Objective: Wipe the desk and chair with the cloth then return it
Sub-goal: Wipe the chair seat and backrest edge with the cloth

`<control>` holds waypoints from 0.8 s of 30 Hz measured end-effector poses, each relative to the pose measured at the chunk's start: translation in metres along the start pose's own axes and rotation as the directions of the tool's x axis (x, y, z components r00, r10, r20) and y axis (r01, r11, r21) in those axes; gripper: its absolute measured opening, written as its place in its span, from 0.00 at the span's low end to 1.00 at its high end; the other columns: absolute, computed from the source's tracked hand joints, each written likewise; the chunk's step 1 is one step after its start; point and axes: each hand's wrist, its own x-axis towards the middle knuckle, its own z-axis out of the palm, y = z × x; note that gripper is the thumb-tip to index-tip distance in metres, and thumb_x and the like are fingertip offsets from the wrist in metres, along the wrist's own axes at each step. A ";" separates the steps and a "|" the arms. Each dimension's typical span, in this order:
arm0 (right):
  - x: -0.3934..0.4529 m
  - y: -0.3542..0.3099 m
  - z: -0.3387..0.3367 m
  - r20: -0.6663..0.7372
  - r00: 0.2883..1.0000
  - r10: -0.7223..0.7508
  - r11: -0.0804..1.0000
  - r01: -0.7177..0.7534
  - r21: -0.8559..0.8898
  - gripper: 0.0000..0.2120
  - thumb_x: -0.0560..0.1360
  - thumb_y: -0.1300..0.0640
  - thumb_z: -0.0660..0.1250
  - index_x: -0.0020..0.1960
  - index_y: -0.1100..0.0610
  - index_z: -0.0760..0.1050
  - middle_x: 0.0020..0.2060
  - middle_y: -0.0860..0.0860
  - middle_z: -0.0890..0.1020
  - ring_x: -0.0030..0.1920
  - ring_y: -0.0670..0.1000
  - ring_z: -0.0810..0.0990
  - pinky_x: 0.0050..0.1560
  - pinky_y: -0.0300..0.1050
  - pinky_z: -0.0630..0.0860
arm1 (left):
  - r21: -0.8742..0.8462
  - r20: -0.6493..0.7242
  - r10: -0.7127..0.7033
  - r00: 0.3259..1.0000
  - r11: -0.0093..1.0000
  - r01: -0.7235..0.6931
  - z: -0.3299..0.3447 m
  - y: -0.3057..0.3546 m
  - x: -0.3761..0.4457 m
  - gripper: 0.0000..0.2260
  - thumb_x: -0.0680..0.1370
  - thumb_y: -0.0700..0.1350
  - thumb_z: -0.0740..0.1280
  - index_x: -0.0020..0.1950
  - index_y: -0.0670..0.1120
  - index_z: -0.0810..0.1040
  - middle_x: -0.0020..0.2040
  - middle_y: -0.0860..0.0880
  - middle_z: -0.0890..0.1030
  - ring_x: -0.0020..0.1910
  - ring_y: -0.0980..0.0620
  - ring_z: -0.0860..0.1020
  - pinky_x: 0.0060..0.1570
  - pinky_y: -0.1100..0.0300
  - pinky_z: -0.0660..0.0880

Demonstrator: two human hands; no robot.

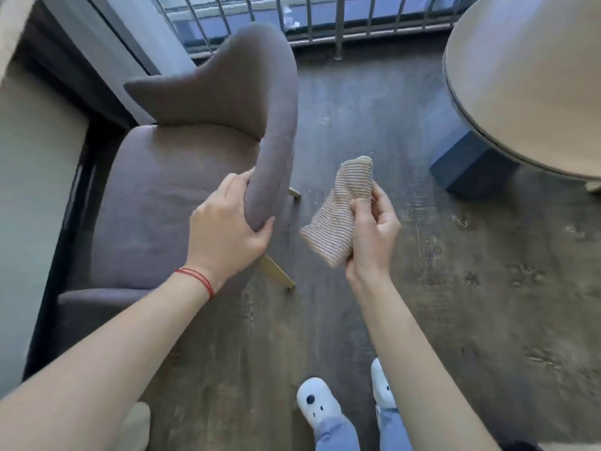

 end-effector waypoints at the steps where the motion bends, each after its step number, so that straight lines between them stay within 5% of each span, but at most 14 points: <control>1: 0.001 0.009 0.003 0.011 1.000 0.000 1.000 0.000 -0.012 0.15 0.75 0.68 0.63 0.54 0.52 0.78 0.46 0.47 0.83 0.44 0.44 0.81 0.47 0.43 0.78 | 0.007 -0.008 0.002 1.000 1.000 -0.002 0.001 -0.001 0.000 0.25 0.67 0.49 0.69 0.62 0.44 0.72 0.51 0.46 0.79 0.46 0.42 0.79 0.40 0.54 0.75; 5: 0.005 0.019 0.032 0.111 0.974 -0.196 0.969 0.210 -0.129 0.20 0.74 0.67 0.64 0.64 0.56 0.76 0.59 0.47 0.81 0.60 0.49 0.79 0.64 0.52 0.76 | 0.000 -0.012 0.006 1.000 1.000 -0.006 0.003 -0.002 0.001 0.24 0.67 0.50 0.68 0.62 0.45 0.72 0.50 0.47 0.79 0.44 0.44 0.79 0.39 0.59 0.70; 8: -0.002 0.022 0.059 0.261 0.906 -0.334 0.885 0.396 -0.243 0.22 0.76 0.66 0.63 0.69 0.54 0.71 0.54 0.39 0.78 0.55 0.43 0.78 0.62 0.41 0.73 | -0.011 -0.006 -0.005 1.000 1.000 0.005 0.003 -0.003 0.002 0.24 0.67 0.50 0.68 0.62 0.47 0.72 0.50 0.48 0.79 0.44 0.45 0.79 0.38 0.58 0.71; 12: -0.007 0.030 0.054 0.273 0.942 -0.193 0.921 0.270 -0.280 0.21 0.78 0.69 0.59 0.69 0.57 0.72 0.62 0.55 0.80 0.62 0.53 0.78 0.67 0.45 0.72 | -0.008 0.000 -0.019 1.000 1.000 0.019 0.001 0.001 0.001 0.24 0.67 0.49 0.68 0.62 0.47 0.72 0.49 0.49 0.79 0.43 0.46 0.79 0.39 0.61 0.68; 17: -0.026 0.029 0.059 0.248 0.857 -0.452 0.834 0.505 -0.224 0.22 0.78 0.59 0.60 0.71 0.45 0.66 0.62 0.48 0.79 0.54 0.48 0.77 0.58 0.34 0.72 | -0.024 0.007 -0.016 1.000 1.000 0.016 0.001 0.001 0.002 0.25 0.66 0.49 0.67 0.63 0.47 0.72 0.49 0.49 0.79 0.44 0.45 0.79 0.38 0.58 0.71; 20: -0.025 0.042 0.063 0.232 0.931 -0.281 0.914 0.334 -0.231 0.23 0.79 0.65 0.58 0.71 0.47 0.67 0.64 0.46 0.77 0.61 0.52 0.76 0.64 0.39 0.70 | -0.024 0.008 -0.013 1.000 1.000 0.013 0.000 0.002 0.002 0.25 0.66 0.47 0.67 0.63 0.46 0.72 0.49 0.48 0.79 0.44 0.45 0.79 0.38 0.57 0.73; 22: -0.014 0.047 0.056 0.206 0.973 -0.106 0.976 0.141 -0.164 0.21 0.79 0.66 0.58 0.70 0.52 0.70 0.65 0.43 0.76 0.66 0.46 0.74 0.71 0.43 0.68 | -0.006 0.003 -0.007 1.000 1.000 0.007 -0.001 0.003 0.001 0.25 0.66 0.48 0.66 0.63 0.45 0.72 0.49 0.48 0.79 0.44 0.45 0.79 0.38 0.58 0.71; 24: -0.017 0.042 0.054 0.162 0.953 -0.256 0.940 0.285 -0.187 0.20 0.79 0.60 0.60 0.70 0.50 0.69 0.61 0.37 0.76 0.62 0.42 0.75 0.68 0.38 0.69 | -0.011 0.007 0.000 1.000 1.000 0.000 0.000 0.001 0.001 0.25 0.66 0.49 0.64 0.63 0.46 0.72 0.48 0.48 0.78 0.44 0.46 0.78 0.37 0.59 0.70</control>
